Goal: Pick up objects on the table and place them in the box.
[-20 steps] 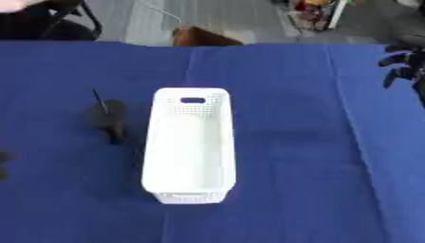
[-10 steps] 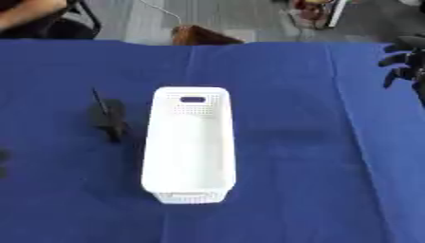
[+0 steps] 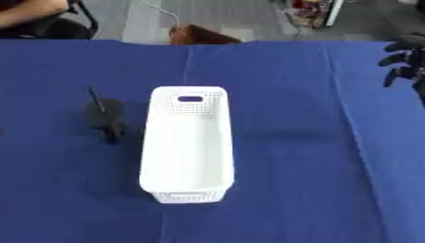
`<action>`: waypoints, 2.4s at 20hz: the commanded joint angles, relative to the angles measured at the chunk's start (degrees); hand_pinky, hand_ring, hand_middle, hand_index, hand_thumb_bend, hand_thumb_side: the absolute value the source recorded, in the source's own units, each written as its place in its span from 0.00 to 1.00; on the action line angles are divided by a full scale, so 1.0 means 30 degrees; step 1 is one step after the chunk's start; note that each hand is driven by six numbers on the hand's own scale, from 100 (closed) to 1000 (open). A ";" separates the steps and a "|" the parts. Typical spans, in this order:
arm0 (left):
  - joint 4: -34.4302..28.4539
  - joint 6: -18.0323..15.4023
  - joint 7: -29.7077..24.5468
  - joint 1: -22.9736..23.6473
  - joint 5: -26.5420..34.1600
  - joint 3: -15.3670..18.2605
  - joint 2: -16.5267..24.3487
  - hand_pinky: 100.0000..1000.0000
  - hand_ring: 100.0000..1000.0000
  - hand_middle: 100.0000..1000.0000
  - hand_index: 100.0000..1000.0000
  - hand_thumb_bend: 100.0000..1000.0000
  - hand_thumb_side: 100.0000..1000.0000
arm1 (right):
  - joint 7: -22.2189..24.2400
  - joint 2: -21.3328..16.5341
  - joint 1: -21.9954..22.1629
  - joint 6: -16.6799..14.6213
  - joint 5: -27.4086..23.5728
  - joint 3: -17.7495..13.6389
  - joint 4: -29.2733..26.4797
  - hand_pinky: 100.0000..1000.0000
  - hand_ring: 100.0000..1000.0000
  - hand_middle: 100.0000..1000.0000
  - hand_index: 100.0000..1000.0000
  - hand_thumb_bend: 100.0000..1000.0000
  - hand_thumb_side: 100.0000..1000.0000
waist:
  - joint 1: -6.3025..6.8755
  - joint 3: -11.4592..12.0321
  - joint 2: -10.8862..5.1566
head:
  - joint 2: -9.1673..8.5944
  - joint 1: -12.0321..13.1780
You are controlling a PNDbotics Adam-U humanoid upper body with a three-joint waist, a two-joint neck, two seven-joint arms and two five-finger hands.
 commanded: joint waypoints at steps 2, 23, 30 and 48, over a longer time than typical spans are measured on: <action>0.1177 -0.0246 -0.0099 -0.0684 -0.0171 -0.0112 0.0833 0.56 0.72 0.96 0.89 0.00 0.83 | 0.4228 -0.0359 -0.0504 -0.4202 0.0053 -0.0017 -0.0235 0.35 0.63 0.69 0.82 1.00 0.49 | -0.0035 -0.0133 -0.0149 | -0.0003 0.0234; 0.4030 -0.0452 -0.0650 -0.2234 0.0584 -0.0482 0.2041 0.56 0.72 0.98 0.88 0.00 0.86 | 0.4228 -0.0217 -0.0820 -0.4254 0.0183 0.0306 -0.0231 0.35 0.63 0.69 0.82 1.00 0.49 | 0.0016 -0.0751 -0.0087 | -0.0131 0.0631; 0.6455 -0.1205 -0.0309 -0.3160 0.0376 -0.0627 0.3353 0.57 0.72 0.98 0.89 0.00 0.87 | 0.4228 -0.0042 -0.1112 -0.4084 0.0284 0.0539 -0.0357 0.35 0.63 0.68 0.82 1.00 0.49 | 0.0212 -0.1432 -0.0014 | -0.0318 0.0979; 1.5313 -0.2614 0.0475 -0.5503 -0.0349 -0.1986 0.4907 0.56 0.71 0.99 0.88 0.00 0.97 | 0.4228 0.0319 -0.1734 -0.3659 0.0418 0.1020 -0.0755 0.35 0.63 0.68 0.82 1.00 0.49 | 0.0569 -0.2650 0.0115 | -0.0583 0.1493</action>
